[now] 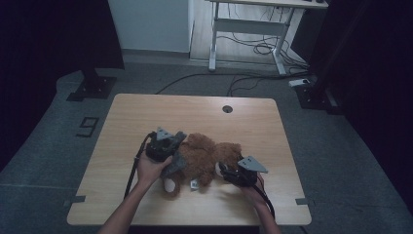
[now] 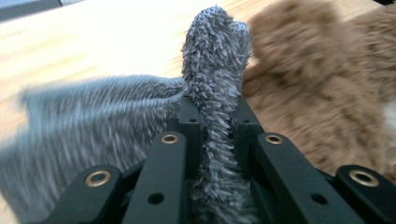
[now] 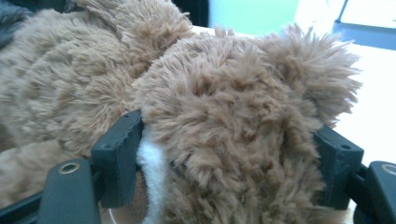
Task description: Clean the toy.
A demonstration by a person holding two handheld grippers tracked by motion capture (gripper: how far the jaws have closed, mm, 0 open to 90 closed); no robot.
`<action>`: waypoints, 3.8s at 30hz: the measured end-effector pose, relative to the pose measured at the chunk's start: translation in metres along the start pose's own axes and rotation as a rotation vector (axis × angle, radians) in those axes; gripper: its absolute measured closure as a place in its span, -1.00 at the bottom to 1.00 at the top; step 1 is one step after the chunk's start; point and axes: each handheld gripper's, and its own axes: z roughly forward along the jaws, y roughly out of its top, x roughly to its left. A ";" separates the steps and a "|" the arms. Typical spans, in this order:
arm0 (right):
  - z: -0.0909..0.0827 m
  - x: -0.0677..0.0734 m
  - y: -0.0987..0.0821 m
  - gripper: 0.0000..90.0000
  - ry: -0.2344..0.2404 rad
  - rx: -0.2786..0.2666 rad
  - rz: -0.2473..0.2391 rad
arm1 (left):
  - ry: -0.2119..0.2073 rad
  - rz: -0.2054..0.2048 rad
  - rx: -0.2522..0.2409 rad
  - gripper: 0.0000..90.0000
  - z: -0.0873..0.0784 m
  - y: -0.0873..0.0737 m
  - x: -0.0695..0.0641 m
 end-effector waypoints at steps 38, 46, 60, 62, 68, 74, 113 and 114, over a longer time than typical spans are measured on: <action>-0.003 -0.045 0.039 -0.91 0.041 0.050 0.181 | -0.132 0.012 -0.156 0.76 0.008 -0.025 -0.052; -0.013 -0.028 0.012 -0.23 0.078 0.071 0.113 | -0.198 0.012 -0.099 0.75 -0.011 -0.028 -0.055; -0.026 -0.026 -0.004 -0.18 0.097 0.025 0.068 | -0.293 0.062 -0.186 0.72 -0.051 0.060 -0.078; -0.026 -0.025 -0.005 -0.18 0.096 0.022 0.064 | -0.326 0.103 -0.151 0.72 -0.037 0.070 -0.100; -0.028 -0.024 -0.007 -0.17 0.092 0.011 0.052 | -0.361 0.145 0.034 0.71 0.028 0.068 -0.145; -0.029 -0.025 -0.010 -0.12 0.099 0.020 0.027 | -0.343 0.129 0.080 0.73 0.054 0.048 -0.147; -0.030 -0.027 -0.011 -0.10 0.104 0.013 0.049 | -0.295 -0.026 -0.075 0.76 -0.022 0.028 -0.058; -0.030 -0.027 -0.011 -0.10 0.106 0.014 0.047 | -0.308 -0.007 -0.076 0.76 -0.018 0.036 -0.069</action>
